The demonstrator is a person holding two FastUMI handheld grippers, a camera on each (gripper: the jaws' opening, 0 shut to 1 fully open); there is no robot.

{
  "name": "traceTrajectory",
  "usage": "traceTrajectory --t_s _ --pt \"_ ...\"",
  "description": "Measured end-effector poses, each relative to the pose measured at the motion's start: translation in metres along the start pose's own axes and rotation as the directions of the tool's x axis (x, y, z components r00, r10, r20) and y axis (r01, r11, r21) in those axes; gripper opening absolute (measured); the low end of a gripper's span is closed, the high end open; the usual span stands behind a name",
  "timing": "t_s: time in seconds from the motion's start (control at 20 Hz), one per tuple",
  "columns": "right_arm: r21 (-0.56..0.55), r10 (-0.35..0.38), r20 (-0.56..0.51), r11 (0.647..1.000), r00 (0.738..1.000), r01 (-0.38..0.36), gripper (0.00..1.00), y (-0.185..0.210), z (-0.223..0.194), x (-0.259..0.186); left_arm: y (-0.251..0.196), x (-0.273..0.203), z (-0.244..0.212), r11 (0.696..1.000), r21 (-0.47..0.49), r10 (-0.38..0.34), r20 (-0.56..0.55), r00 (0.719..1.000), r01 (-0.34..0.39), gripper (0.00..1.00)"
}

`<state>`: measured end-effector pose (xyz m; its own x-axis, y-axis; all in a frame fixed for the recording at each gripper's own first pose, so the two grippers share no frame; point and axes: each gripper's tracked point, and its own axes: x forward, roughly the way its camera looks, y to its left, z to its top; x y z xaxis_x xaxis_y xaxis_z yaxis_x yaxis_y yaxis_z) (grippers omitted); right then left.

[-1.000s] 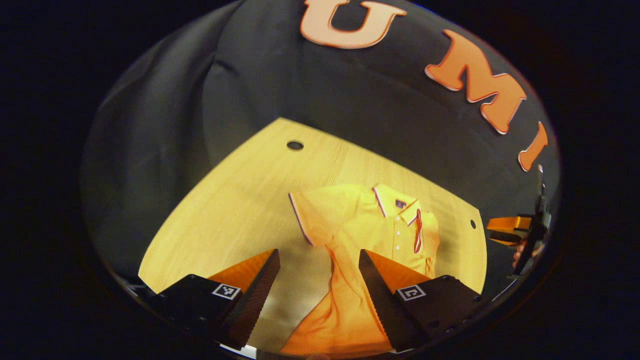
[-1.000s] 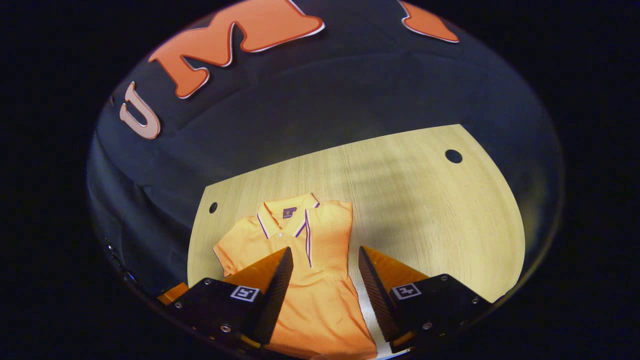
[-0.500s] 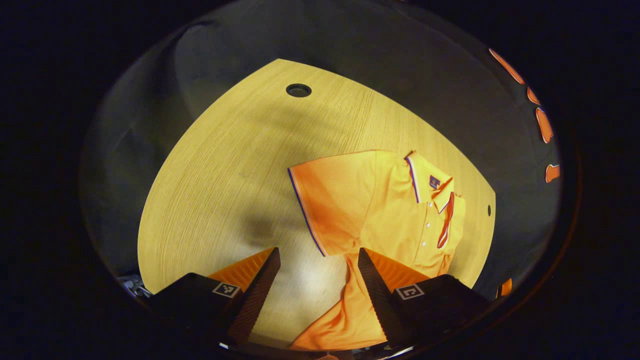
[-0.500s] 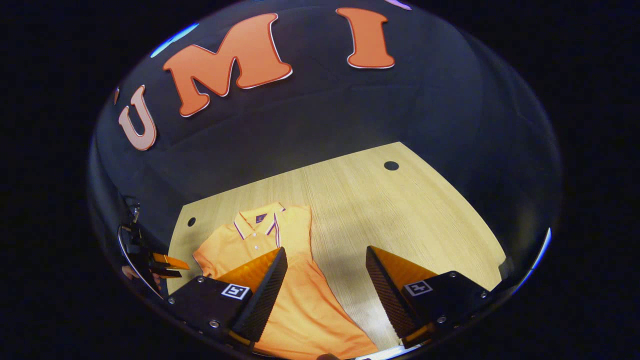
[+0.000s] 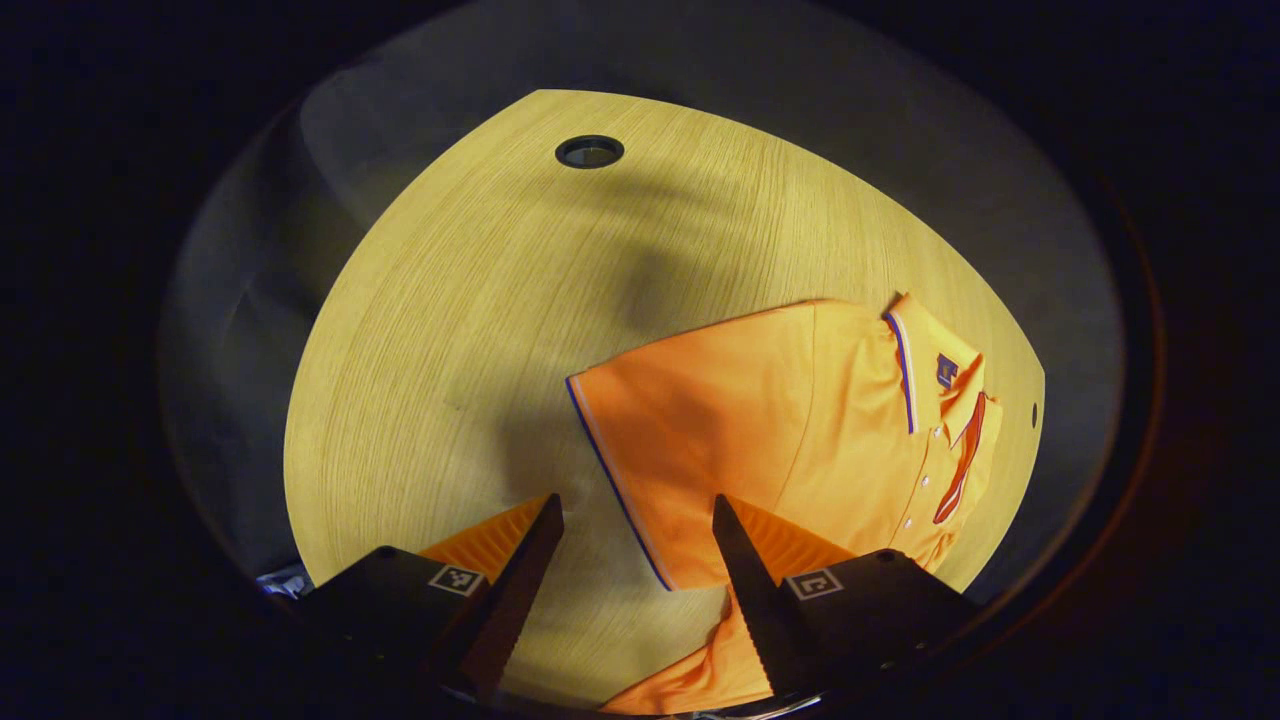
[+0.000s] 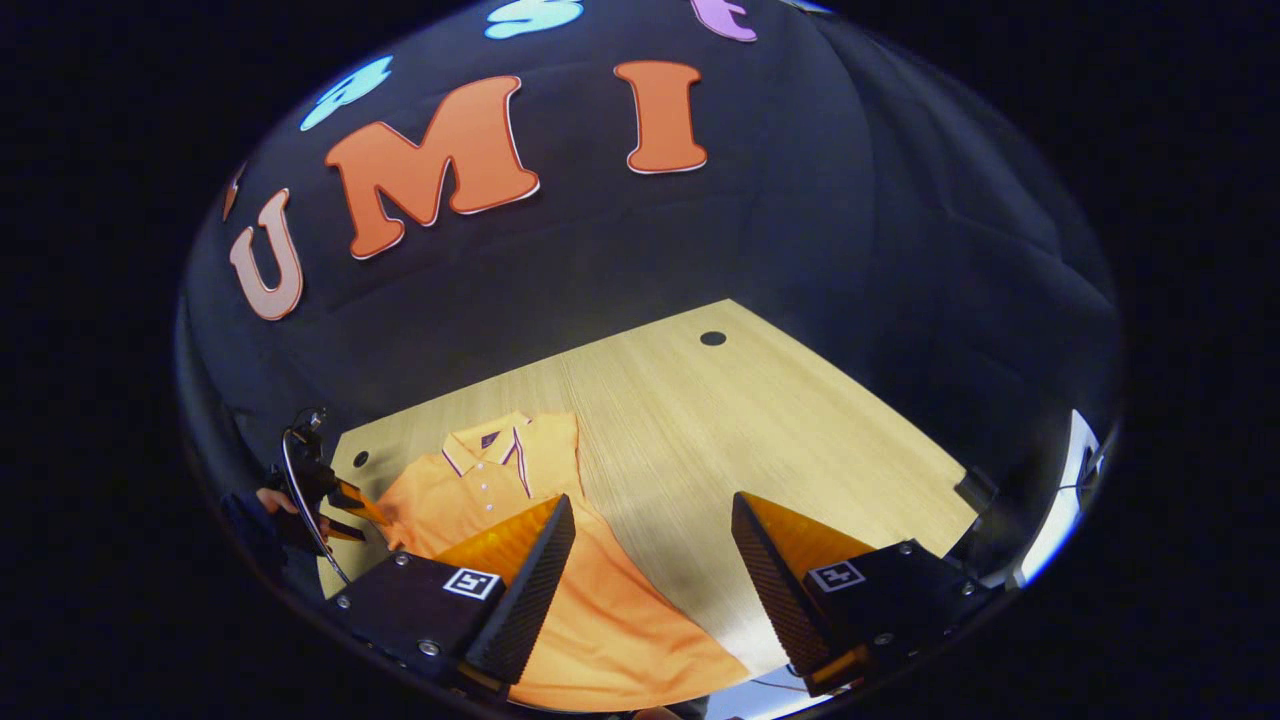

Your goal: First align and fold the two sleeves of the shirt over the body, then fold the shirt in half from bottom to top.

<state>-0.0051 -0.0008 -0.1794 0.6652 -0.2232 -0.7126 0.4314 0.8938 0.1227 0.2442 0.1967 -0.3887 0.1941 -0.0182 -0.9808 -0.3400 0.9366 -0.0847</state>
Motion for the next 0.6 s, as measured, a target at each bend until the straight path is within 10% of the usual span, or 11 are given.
traceTrajectory --t_s 0.35,0.6 --pt "-0.054 -0.029 0.053 0.998 0.998 0.032 0.96 -0.019 0.02 -0.022 0.0 0.021 0.009 0.997 0.003 0.074 0.005 0.997 -0.074 0.75" --pt "-0.029 -0.034 0.058 0.999 0.998 0.036 0.96 -0.03 0.022 -0.019 -0.014 0.017 0.012 0.998 0.053 0.018 0.021 1.0 -0.02 0.14"
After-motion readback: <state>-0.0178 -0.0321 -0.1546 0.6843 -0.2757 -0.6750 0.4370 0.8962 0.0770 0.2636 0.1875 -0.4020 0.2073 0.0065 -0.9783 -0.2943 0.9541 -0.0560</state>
